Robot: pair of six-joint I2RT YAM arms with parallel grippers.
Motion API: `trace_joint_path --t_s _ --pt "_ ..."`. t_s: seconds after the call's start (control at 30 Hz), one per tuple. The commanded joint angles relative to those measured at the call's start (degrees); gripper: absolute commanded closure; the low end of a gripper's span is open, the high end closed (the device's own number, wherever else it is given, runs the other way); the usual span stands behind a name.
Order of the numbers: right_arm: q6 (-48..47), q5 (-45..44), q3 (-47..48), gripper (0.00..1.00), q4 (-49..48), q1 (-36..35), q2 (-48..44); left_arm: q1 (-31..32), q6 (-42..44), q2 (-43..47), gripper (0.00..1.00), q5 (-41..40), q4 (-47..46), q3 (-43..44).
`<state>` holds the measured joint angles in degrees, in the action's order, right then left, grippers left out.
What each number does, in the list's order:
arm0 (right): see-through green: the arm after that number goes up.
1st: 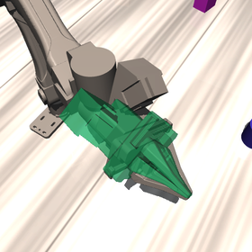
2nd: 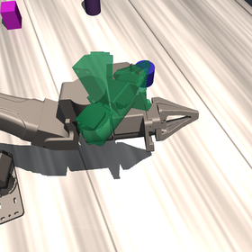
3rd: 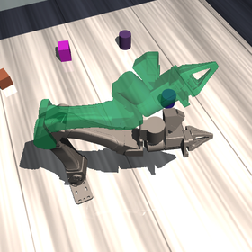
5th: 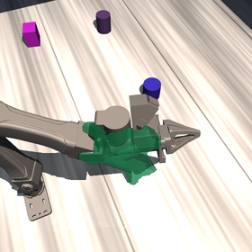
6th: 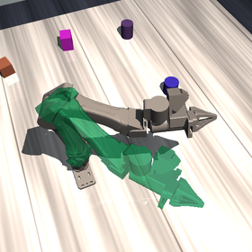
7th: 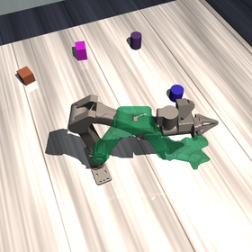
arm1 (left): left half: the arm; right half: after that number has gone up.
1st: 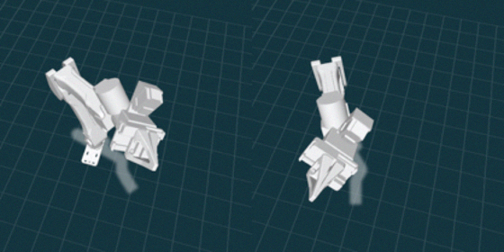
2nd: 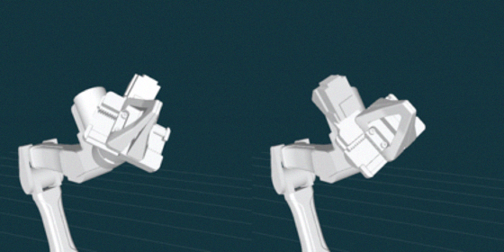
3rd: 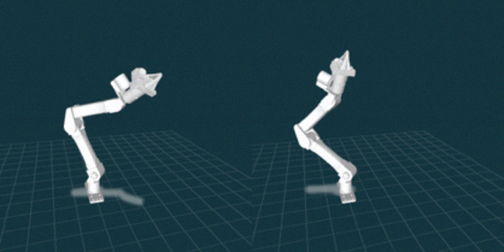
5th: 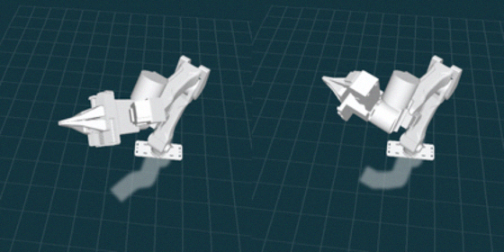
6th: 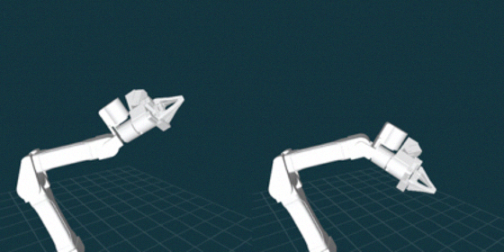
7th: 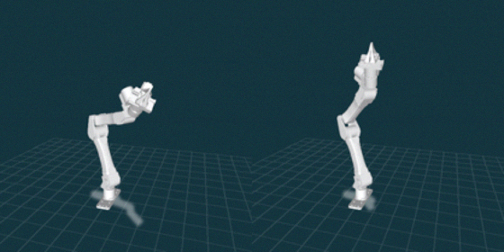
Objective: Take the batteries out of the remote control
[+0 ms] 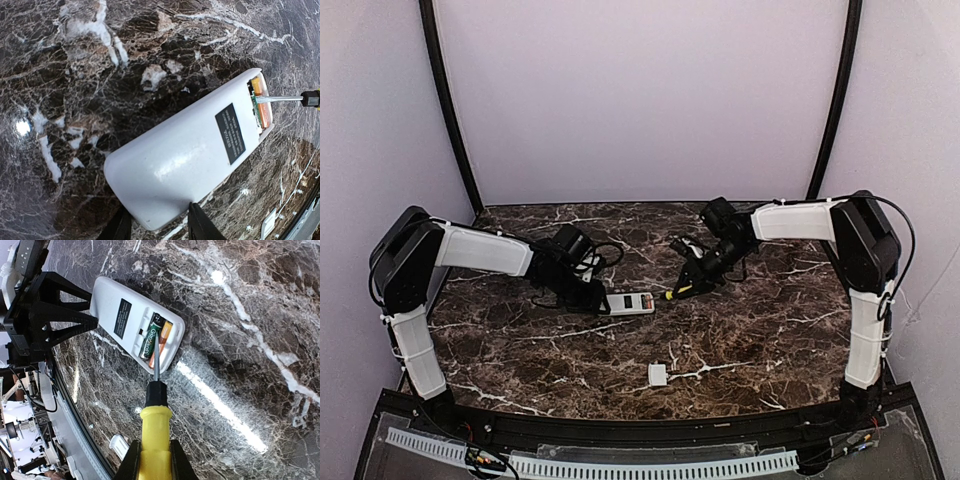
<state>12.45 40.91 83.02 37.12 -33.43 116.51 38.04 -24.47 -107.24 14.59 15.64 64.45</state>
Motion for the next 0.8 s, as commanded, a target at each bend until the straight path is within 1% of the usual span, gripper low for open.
trace_joint_path --t_s 0.0,0.2,0.47,0.63,0.77 --pt "-1.25 1.92 -4.13 1.00 -6.42 -3.49 5.12 0.43 0.74 -2.84 0.62 -0.40 -3.16 0.59" --pt "-2.31 2.85 -6.98 1.00 -8.87 -2.75 4.02 0.43 0.87 -2.93 0.63 -0.35 -3.00 0.97" --pt "-3.53 4.03 -8.09 1.00 -9.96 -2.37 1.96 0.41 1.08 -3.12 0.63 -0.36 -2.56 1.53" --pt "-4.56 4.86 -8.03 1.00 -9.25 -1.65 0.51 0.45 1.09 -3.28 0.63 -0.51 -2.53 1.65" --pt "-3.21 1.09 -5.44 1.00 -5.39 -1.64 0.43 0.45 1.17 -3.28 0.63 -0.61 -2.38 1.92"
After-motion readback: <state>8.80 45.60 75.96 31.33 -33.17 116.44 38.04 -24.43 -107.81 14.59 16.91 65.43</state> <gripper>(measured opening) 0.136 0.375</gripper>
